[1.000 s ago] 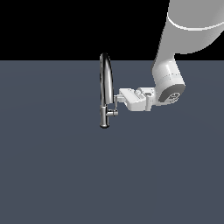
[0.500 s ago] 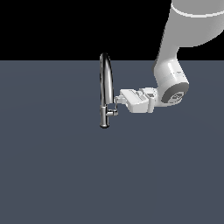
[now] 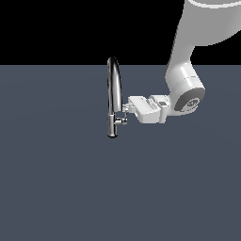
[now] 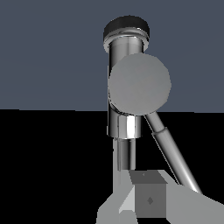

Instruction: Turn on the faucet by rotating a designated handle.

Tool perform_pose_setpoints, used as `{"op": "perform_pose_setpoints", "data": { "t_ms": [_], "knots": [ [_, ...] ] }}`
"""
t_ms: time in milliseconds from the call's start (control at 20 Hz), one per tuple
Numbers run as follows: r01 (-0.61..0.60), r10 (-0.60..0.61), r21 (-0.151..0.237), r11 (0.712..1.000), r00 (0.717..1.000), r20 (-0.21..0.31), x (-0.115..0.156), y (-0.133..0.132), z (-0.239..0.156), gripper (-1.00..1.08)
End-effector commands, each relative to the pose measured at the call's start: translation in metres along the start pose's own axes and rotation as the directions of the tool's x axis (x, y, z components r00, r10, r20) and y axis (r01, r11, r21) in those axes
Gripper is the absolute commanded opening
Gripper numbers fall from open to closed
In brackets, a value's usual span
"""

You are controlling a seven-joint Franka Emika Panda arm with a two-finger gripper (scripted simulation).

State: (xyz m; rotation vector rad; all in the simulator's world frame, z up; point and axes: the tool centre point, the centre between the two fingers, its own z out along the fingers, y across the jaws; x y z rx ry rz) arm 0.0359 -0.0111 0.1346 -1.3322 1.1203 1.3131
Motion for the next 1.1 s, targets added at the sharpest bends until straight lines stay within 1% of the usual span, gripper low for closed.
{"op": "perform_pose_setpoints", "data": {
  "t_ms": [0,450,500,550,1000,1050],
  "knots": [
    [-0.01,0.01,-0.001,1.0,1.0,0.003,0.006,0.012,-0.003,-1.0],
    [-0.011,0.011,0.001,1.0,1.0,0.002,0.02,0.044,-0.006,-1.0],
    [-0.011,0.011,0.001,1.0,1.0,0.002,0.02,0.044,-0.006,-1.0],
    [0.012,-0.012,-0.011,1.0,1.0,0.005,0.008,0.033,0.002,-1.0],
    [-0.01,0.01,0.001,1.0,1.0,0.002,0.069,0.057,-0.006,-1.0],
    [-0.01,0.01,0.001,1.0,1.0,0.002,0.069,0.057,-0.006,-1.0]
  ]
}}
